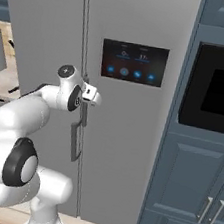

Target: Retrieve the butter from the fridge and place it on a plate on the dining table. Then retrieve the butter knife by the fridge and place it near the plate.

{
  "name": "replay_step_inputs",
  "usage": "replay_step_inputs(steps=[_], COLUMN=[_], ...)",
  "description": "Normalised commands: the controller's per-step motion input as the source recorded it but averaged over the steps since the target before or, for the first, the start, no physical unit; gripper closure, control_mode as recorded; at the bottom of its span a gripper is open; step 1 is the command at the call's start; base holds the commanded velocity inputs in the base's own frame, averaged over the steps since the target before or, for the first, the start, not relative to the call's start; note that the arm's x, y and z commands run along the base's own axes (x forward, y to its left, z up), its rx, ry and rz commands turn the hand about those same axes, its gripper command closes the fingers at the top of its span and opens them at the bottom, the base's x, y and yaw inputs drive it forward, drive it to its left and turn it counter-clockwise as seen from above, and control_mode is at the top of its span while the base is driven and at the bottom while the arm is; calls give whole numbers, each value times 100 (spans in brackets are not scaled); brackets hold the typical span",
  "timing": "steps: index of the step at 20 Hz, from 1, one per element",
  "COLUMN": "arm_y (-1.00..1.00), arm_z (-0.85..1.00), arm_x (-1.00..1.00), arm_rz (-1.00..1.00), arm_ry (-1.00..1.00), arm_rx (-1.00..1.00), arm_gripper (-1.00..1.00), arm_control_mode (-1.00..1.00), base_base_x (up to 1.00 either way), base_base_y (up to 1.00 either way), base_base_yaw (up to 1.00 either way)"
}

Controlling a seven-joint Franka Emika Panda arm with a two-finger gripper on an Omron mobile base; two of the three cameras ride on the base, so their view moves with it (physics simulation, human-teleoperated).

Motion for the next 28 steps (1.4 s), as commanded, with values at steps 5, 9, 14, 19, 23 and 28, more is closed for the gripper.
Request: replay_step_inputs(steps=[5, 9, 14, 19, 23, 28], arm_y=[0, 0, 0, -6, -32, -59], arm_z=[-1, 0, 0, 0, 0, 0], arm_x=[43, 45, 45, 9, -48, -96], arm_rz=[0, 0, 0, 0, -4, -3], arm_ry=[-2, -2, -2, 1, 11, 12], arm_rx=[0, 0, 0, 2, 1, 0], arm_gripper=[-100, -100, 100, 100, 100, 100], arm_control_mode=[-100, -100, -100, -100, -100, -100], base_base_x=[0, 0, 0, 0, 0, 0], base_base_y=[0, 0, 0, 0, 0, 0], base_base_yaw=[0, 0, 0, 0, 0, 0])
